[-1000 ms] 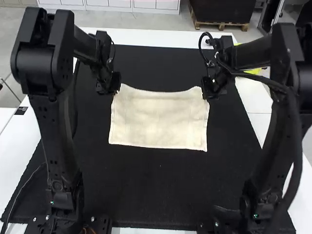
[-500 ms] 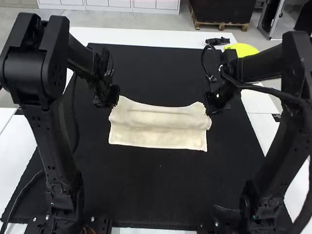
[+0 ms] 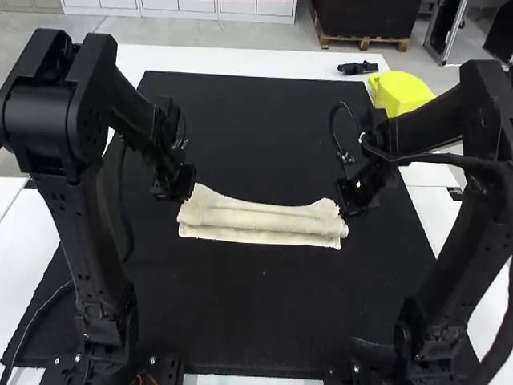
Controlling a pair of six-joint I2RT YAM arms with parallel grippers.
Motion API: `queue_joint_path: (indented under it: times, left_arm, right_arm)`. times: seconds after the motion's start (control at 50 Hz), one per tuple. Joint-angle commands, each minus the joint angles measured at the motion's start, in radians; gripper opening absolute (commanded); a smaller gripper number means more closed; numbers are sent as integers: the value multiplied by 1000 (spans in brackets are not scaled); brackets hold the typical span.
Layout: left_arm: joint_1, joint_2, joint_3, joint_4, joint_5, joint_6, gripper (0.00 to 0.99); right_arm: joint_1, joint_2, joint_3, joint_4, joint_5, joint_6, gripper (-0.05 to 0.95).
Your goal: Fold the towel.
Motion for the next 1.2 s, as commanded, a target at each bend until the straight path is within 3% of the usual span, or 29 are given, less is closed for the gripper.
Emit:
queue_joint_path:
  times: [0.0,0.26,0.3,0.36,0.42,0.48,0.54,0.58,0.64,0.66,0.92,1.18]
  left_arm:
    - [22,-57,-23,9,-154,18,21]
    - [22,-72,-72,14,-159,18,21]
    - [22,-75,-81,14,-158,18,23]
    - [17,-78,-98,21,-159,18,57]
    - [10,-83,-110,38,-159,18,116]
    - [0,-89,-118,46,-161,18,270]
    - [-7,-92,-122,58,-170,18,479]
    - [-9,-95,-124,72,-187,16,621]
    - [-9,-104,-125,95,-194,15,967]
    - [-7,-107,-125,100,-194,15,984]
    - [-9,-110,-136,152,-196,10,974]
    - [-10,-110,-136,176,-199,7,970]
  right_arm:
    - [-51,-24,-16,-5,136,-21,-20]
    - [-54,-24,-33,12,144,-24,-13]
    - [-56,-24,-41,19,156,-24,108]
    - [-51,-24,-53,33,191,-24,411]
    - [-51,-26,-55,42,190,-24,438]
    - [-52,-26,-56,53,188,-22,466]
    - [-52,-24,-59,59,191,-24,687]
    - [-51,-26,-59,62,191,-25,762]
    - [-51,-26,-58,70,191,-30,838]
    - [-51,-26,-56,72,191,-34,857]
    - [-49,-69,25,162,193,-59,885]
    - [-3,-73,83,119,196,-11,900]
